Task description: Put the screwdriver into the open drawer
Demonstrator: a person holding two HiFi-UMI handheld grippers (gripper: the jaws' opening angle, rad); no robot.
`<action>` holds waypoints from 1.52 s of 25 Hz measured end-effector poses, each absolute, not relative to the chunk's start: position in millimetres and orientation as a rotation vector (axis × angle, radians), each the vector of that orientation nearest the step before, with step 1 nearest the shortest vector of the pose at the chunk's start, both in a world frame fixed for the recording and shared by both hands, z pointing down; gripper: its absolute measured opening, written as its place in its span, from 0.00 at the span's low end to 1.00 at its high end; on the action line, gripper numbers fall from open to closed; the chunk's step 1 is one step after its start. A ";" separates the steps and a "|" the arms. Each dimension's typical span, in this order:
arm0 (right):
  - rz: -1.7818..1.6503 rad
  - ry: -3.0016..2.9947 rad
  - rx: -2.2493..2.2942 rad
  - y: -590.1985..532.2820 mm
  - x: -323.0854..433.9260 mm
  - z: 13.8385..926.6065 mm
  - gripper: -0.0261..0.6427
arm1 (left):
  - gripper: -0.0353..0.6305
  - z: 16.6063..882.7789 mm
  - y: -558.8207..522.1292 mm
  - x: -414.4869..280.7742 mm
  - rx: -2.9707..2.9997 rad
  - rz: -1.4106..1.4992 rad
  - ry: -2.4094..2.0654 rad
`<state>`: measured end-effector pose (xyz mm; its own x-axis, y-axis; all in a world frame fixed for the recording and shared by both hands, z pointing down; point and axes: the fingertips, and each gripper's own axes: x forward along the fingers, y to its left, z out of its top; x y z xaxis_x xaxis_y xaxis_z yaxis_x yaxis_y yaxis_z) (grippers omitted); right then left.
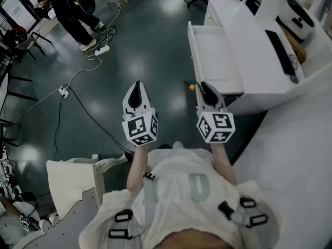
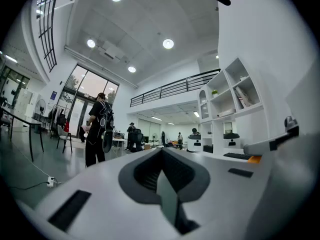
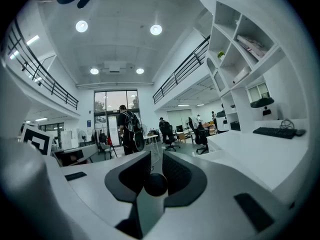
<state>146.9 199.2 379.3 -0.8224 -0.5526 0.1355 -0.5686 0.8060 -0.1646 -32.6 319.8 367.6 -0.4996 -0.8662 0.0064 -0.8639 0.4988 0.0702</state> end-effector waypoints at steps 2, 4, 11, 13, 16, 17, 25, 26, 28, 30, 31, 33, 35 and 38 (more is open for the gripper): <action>0.272 -2.912 0.905 196.4 144.5 376.9 0.15 | 0.06 365.3 315.9 -33.0 1.558 -0.091 -2.687; 0.256 -2.922 0.902 194.6 142.6 373.5 0.15 | 0.06 361.8 312.2 -33.2 1.572 -0.100 -2.689; 0.203 -2.939 0.908 193.8 144.8 365.0 0.14 | 0.06 362.2 304.3 -30.4 1.594 -0.110 -2.674; 0.203 -2.939 0.926 191.2 149.5 365.0 0.14 | 0.06 364.0 303.0 -28.1 1.595 -0.106 -2.668; 0.211 -2.944 0.944 188.4 154.0 363.4 0.14 | 0.06 366.8 303.3 -27.0 1.592 -0.103 -2.661; 0.216 -2.948 0.946 187.4 155.2 362.9 0.14 | 0.06 367.6 303.2 -26.9 1.589 -0.104 -2.658; 0.247 -2.984 0.948 179.4 159.1 357.0 0.14 | 0.06 367.8 294.7 -21.4 1.600 -0.089 -2.654; 0.252 -2.984 0.951 177.7 160.0 357.3 0.14 | 0.06 368.2 293.0 -21.0 1.599 -0.085 -2.653; 0.248 -2.980 0.955 173.7 162.2 356.7 0.14 | 0.06 367.6 289.6 -20.1 1.598 -0.079 -2.651; 0.240 -2.981 0.956 170.7 163.6 355.0 0.14 | 0.06 365.1 288.6 -18.6 1.599 -0.074 -2.654; 0.235 -2.981 0.956 169.9 164.0 354.3 0.14 | 0.06 364.0 289.4 -17.6 1.601 -0.069 -2.657; 0.213 -2.986 0.953 168.1 163.3 352.9 0.14 | 0.06 363.3 290.7 -16.7 1.606 -0.050 -2.668; 0.193 -2.986 0.952 164.7 160.7 352.5 0.14 | 0.06 364.9 290.0 -20.4 1.597 -0.039 -2.675; 0.183 -2.973 0.961 157.6 158.1 352.6 0.14 | 0.06 367.0 285.2 -27.9 1.574 -0.058 -2.671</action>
<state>158.1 157.6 352.6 -0.8115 -0.5825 0.0468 -0.5838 0.8047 -0.1075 -27.9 285.2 367.0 -0.4838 -0.8750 0.0162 -0.8735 0.4839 0.0528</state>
